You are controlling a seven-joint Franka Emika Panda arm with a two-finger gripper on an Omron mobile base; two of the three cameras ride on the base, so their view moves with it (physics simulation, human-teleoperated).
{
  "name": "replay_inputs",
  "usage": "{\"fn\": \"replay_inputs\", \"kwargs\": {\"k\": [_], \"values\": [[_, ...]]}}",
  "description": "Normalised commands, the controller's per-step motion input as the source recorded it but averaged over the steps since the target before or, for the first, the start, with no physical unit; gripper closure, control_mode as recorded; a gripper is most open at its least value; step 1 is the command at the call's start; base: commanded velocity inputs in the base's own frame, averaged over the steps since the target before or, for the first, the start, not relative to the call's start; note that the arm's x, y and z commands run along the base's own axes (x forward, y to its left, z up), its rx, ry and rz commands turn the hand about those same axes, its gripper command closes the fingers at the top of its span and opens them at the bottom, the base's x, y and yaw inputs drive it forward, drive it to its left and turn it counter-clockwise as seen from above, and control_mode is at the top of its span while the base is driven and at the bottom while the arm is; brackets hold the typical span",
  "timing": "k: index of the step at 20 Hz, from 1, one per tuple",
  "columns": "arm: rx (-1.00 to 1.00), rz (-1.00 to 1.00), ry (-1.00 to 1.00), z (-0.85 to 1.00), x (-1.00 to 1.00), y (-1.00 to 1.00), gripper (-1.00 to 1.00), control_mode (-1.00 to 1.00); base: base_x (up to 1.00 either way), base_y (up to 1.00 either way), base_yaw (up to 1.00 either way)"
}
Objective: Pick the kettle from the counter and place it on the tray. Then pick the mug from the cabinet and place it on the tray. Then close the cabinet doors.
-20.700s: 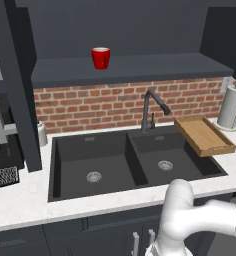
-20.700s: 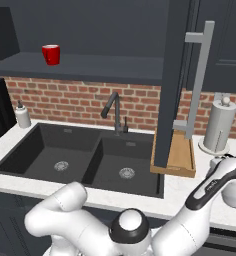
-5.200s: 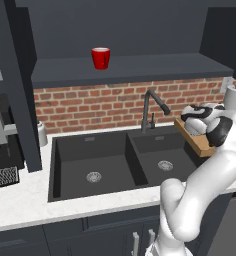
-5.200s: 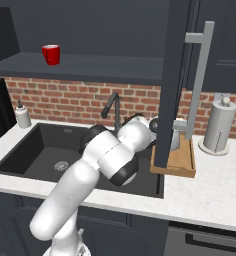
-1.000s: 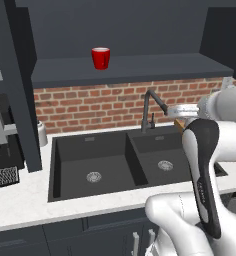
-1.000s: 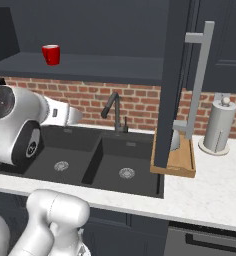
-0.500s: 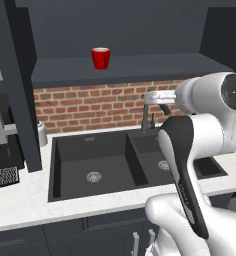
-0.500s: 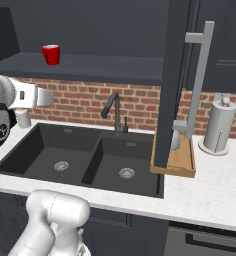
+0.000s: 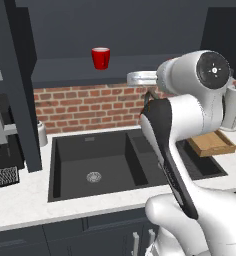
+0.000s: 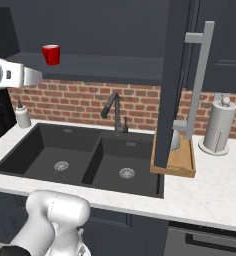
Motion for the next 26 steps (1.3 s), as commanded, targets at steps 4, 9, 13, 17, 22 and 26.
{"fn": "replay_inputs", "kwargs": {"k": [4,9,13,17,22,26], "values": [[0.00,0.00,0.01,0.30,0.15,0.30,-1.00,-1.00,0.00,0.00,0.00],[0.00,0.00,0.09,0.11,0.28,0.23,-1.00,-1.00,0.00,0.00,0.00],[0.00,0.00,0.00,-0.01,0.33,0.09,-1.00,-1.00,0.00,0.00,0.00],[0.00,0.00,0.00,-0.09,0.35,0.00,-1.00,-1.00,0.00,0.00,0.00],[0.00,0.00,0.00,-0.15,0.33,0.00,-1.00,-1.00,0.00,0.00,0.00],[0.00,0.00,0.00,-0.14,0.33,0.03,-1.00,-1.00,0.00,0.00,0.00]]}}
